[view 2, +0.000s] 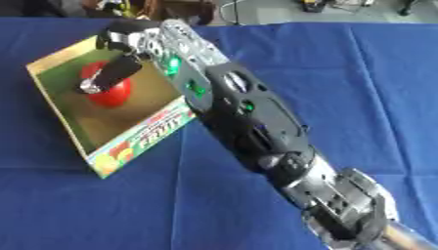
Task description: Pick up objects on the table and place them in the box.
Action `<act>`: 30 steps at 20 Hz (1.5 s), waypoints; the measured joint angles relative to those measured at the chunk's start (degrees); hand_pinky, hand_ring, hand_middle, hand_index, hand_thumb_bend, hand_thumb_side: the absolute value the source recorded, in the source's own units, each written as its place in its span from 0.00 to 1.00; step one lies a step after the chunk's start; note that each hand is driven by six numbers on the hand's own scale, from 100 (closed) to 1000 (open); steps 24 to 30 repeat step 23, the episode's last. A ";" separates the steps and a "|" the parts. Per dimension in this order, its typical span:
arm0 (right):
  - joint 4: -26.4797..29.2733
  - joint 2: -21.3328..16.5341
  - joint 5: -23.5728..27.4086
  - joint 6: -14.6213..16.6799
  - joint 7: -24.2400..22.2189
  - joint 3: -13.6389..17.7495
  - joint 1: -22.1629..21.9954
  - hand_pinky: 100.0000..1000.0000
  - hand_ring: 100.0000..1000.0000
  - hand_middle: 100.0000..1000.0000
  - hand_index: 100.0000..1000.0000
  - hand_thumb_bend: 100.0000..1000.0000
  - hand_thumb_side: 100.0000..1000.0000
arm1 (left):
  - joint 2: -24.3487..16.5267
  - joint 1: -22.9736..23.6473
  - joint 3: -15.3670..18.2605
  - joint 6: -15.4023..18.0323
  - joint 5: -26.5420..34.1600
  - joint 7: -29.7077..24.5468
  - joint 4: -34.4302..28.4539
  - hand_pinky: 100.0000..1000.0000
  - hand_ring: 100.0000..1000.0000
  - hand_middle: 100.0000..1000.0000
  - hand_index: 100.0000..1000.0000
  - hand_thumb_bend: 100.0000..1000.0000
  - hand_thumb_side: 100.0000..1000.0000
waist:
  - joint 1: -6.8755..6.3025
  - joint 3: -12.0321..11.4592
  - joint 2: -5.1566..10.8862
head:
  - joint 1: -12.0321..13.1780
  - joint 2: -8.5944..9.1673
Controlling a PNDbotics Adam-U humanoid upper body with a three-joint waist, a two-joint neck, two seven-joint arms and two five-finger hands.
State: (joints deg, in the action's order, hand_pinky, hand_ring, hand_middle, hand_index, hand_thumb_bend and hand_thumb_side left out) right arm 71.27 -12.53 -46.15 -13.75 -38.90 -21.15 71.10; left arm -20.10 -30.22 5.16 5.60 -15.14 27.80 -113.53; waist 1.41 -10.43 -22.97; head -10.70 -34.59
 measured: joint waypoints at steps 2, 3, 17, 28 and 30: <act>1.16 -0.55 1.95 -0.15 0.29 0.73 0.44 0.77 0.89 0.89 0.96 0.67 0.76 | 0.00 0.00 0.00 0.00 0.00 0.00 0.00 0.60 0.86 0.78 0.81 0.00 0.98 | 0.06 0.14 0.00 | 0.41 -0.10; 1.73 -0.83 2.93 -0.31 0.57 1.10 0.56 0.77 0.89 0.89 0.96 0.67 0.78 | 0.00 0.00 0.00 0.00 0.00 0.00 0.00 0.60 0.86 0.78 0.81 0.00 0.98 | 0.06 0.16 0.00 | 0.56 -0.13; 16.87 -9.04 10.21 -3.08 10.24 7.37 0.73 0.69 0.83 0.83 0.90 0.40 0.84 | -0.02 0.77 0.01 -0.21 -0.08 0.22 0.00 0.60 0.86 0.78 0.81 0.00 0.98 | -0.57 1.71 0.42 | 1.97 -0.35; 30.03 -16.40 18.21 -7.54 24.25 12.99 -5.62 0.67 0.80 0.80 0.87 0.00 1.00 | -0.04 1.48 0.18 -0.39 -0.48 0.66 0.00 0.60 0.86 0.79 0.80 0.00 0.98 | -1.81 3.22 0.97 | 2.75 -0.69; 30.03 -16.40 18.21 -7.54 24.25 12.99 -5.62 0.67 0.80 0.80 0.87 0.00 1.00 | -0.04 1.48 0.18 -0.39 -0.48 0.66 0.00 0.60 0.86 0.79 0.80 0.00 0.98 | -1.81 3.22 0.97 | 2.75 -0.69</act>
